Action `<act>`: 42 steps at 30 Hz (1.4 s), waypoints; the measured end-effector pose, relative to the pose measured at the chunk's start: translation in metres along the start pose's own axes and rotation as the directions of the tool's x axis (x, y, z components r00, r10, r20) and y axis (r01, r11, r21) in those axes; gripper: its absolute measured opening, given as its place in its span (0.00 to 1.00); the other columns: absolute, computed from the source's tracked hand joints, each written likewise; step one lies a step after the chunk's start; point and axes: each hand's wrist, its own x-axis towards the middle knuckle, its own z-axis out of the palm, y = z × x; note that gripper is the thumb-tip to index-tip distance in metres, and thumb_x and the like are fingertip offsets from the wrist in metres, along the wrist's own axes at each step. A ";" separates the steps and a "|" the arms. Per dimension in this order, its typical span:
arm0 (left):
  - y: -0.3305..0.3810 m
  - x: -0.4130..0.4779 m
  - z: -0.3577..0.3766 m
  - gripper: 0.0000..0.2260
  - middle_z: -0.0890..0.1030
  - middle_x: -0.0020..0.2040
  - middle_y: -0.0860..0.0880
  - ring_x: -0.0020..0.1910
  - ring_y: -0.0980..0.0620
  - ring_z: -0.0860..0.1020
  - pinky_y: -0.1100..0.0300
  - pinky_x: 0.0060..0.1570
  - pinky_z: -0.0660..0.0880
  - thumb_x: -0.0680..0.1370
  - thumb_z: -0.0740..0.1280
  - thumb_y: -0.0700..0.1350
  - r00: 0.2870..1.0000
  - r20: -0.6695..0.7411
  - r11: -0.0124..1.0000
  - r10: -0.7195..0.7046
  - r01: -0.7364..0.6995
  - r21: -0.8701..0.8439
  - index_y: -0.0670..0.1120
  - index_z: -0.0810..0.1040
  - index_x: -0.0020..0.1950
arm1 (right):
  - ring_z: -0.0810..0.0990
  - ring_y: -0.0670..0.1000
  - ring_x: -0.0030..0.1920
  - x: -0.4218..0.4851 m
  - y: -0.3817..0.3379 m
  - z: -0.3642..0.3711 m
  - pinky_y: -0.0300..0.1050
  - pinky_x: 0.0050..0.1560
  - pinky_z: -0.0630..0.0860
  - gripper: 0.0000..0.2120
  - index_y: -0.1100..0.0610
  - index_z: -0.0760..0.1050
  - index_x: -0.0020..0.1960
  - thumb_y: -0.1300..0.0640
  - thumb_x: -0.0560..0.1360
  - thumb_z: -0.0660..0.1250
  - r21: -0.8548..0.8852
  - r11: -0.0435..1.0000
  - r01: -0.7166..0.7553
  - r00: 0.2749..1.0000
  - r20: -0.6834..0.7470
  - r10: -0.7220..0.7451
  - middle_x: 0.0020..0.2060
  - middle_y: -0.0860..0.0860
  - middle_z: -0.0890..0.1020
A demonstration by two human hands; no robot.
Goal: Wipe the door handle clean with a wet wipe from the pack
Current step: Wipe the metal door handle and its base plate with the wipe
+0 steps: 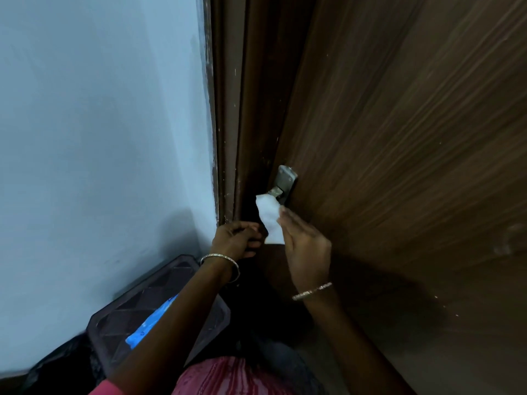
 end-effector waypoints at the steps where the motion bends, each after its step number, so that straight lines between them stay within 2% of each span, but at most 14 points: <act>1: 0.002 0.002 -0.001 0.06 0.84 0.40 0.46 0.36 0.51 0.81 0.61 0.33 0.77 0.79 0.66 0.38 1.000 0.014 1.000 -0.007 0.007 -0.001 0.46 0.82 0.46 | 0.87 0.50 0.52 -0.008 0.004 -0.007 0.45 0.48 0.85 0.15 0.60 0.84 0.58 0.67 0.72 0.77 -0.002 1.000 0.017 0.999 -0.032 -0.017 0.55 0.54 0.87; 3: 0.007 0.005 -0.004 0.06 0.84 0.41 0.46 0.37 0.51 0.81 0.61 0.33 0.78 0.79 0.66 0.39 0.999 0.040 1.000 -0.012 0.012 -0.003 0.46 0.82 0.47 | 0.87 0.50 0.54 -0.019 0.006 -0.017 0.45 0.52 0.84 0.13 0.62 0.84 0.57 0.68 0.73 0.76 0.011 1.000 0.012 0.996 -0.090 -0.011 0.55 0.55 0.87; 6: 0.011 0.010 -0.009 0.06 0.84 0.41 0.47 0.37 0.51 0.82 0.63 0.33 0.78 0.79 0.66 0.39 0.998 0.066 1.000 -0.002 0.001 0.001 0.46 0.82 0.48 | 0.87 0.50 0.53 -0.016 -0.002 -0.014 0.42 0.54 0.81 0.10 0.62 0.85 0.55 0.67 0.74 0.75 -0.003 0.999 -0.035 0.996 -0.088 0.034 0.53 0.54 0.87; 10: 0.009 0.014 -0.011 0.05 0.83 0.40 0.45 0.36 0.51 0.81 0.63 0.33 0.78 0.79 0.67 0.39 0.996 0.085 1.000 -0.009 0.009 -0.006 0.46 0.82 0.46 | 0.88 0.52 0.43 0.018 -0.027 0.012 0.44 0.43 0.84 0.12 0.60 0.85 0.55 0.65 0.71 0.77 -0.132 0.989 -0.059 0.997 0.031 0.064 0.47 0.54 0.88; 13: 0.007 0.015 -0.009 0.04 0.83 0.42 0.43 0.37 0.49 0.82 0.60 0.35 0.78 0.78 0.68 0.39 0.995 0.102 0.999 -0.015 0.018 -0.027 0.46 0.81 0.45 | 0.86 0.51 0.36 0.029 -0.038 0.025 0.41 0.34 0.80 0.14 0.58 0.85 0.53 0.63 0.68 0.80 -0.216 0.973 -0.082 0.996 0.003 0.085 0.42 0.52 0.88; 17: 0.007 0.016 -0.005 0.06 0.83 0.41 0.46 0.36 0.50 0.81 0.60 0.34 0.78 0.80 0.66 0.40 0.989 0.146 0.999 -0.008 0.012 -0.031 0.46 0.81 0.45 | 0.87 0.52 0.43 0.006 -0.018 0.013 0.42 0.41 0.83 0.13 0.58 0.85 0.57 0.63 0.72 0.76 -0.106 0.991 -0.081 0.995 -0.064 0.075 0.50 0.52 0.88; 21: 0.010 0.018 -0.003 0.06 0.84 0.41 0.46 0.37 0.50 0.81 0.59 0.36 0.78 0.80 0.65 0.42 0.986 0.167 0.999 0.006 0.000 -0.033 0.46 0.82 0.47 | 0.87 0.50 0.45 -0.012 -0.011 -0.015 0.39 0.49 0.79 0.12 0.59 0.85 0.57 0.57 0.78 0.68 -0.026 0.991 -0.130 0.989 -0.081 0.127 0.50 0.52 0.88; 24: 0.011 0.019 -0.002 0.06 0.85 0.40 0.47 0.36 0.51 0.82 0.60 0.35 0.78 0.80 0.66 0.42 0.987 0.157 0.999 0.036 -0.030 -0.040 0.46 0.82 0.46 | 0.87 0.52 0.41 0.000 -0.022 -0.019 0.43 0.42 0.82 0.07 0.59 0.86 0.52 0.62 0.75 0.74 -0.003 0.980 -0.201 0.979 -0.045 0.201 0.45 0.52 0.89; 27: 0.015 0.018 -0.002 0.06 0.84 0.40 0.46 0.37 0.50 0.82 0.58 0.36 0.79 0.80 0.66 0.44 0.993 0.092 0.996 0.069 -0.064 -0.055 0.48 0.82 0.44 | 0.86 0.53 0.40 0.025 -0.040 -0.005 0.47 0.40 0.83 0.06 0.57 0.85 0.52 0.59 0.77 0.71 -0.055 0.960 -0.275 0.959 0.059 0.278 0.42 0.54 0.88; 31: 0.022 0.020 0.000 0.08 0.84 0.44 0.43 0.43 0.45 0.83 0.54 0.37 0.81 0.79 0.67 0.48 0.995 -0.015 0.993 0.102 -0.103 -0.059 0.48 0.83 0.43 | 0.85 0.52 0.36 0.033 -0.044 0.010 0.44 0.33 0.81 0.06 0.58 0.85 0.50 0.61 0.73 0.75 -0.090 0.972 -0.216 0.974 0.048 0.221 0.38 0.54 0.87; 35: 0.027 0.019 0.003 0.13 0.85 0.39 0.45 0.34 0.50 0.82 0.58 0.33 0.77 0.79 0.67 0.53 0.992 -0.039 0.993 0.118 -0.118 0.009 0.44 0.82 0.45 | 0.87 0.49 0.47 0.008 -0.021 -0.007 0.41 0.46 0.82 0.08 0.58 0.85 0.55 0.61 0.75 0.74 0.081 0.977 -0.196 0.981 0.005 0.196 0.49 0.51 0.88; 38: 0.031 0.016 0.003 0.13 0.85 0.39 0.47 0.35 0.52 0.82 0.58 0.34 0.77 0.78 0.68 0.55 0.986 -0.035 0.984 0.162 -0.158 0.085 0.45 0.82 0.48 | 0.86 0.43 0.51 -0.004 -0.011 -0.023 0.36 0.53 0.81 0.08 0.58 0.86 0.55 0.60 0.76 0.74 0.209 0.927 -0.312 0.949 0.023 0.314 0.51 0.50 0.88; 40: 0.033 0.014 0.004 0.12 0.85 0.40 0.47 0.36 0.51 0.83 0.58 0.36 0.78 0.78 0.68 0.54 0.982 -0.034 0.979 0.183 -0.180 0.095 0.45 0.83 0.48 | 0.84 0.38 0.52 0.000 -0.015 -0.034 0.27 0.53 0.77 0.09 0.56 0.86 0.54 0.58 0.74 0.76 0.322 0.821 -0.471 0.879 0.093 0.468 0.48 0.46 0.88; 42: 0.034 0.012 0.003 0.11 0.85 0.39 0.47 0.36 0.51 0.83 0.58 0.37 0.79 0.77 0.69 0.52 0.976 -0.049 0.972 0.214 -0.208 0.110 0.45 0.83 0.48 | 0.84 0.37 0.48 0.014 -0.019 -0.036 0.26 0.51 0.77 0.08 0.54 0.87 0.52 0.56 0.73 0.76 0.343 0.707 -0.619 0.784 0.207 0.585 0.45 0.43 0.88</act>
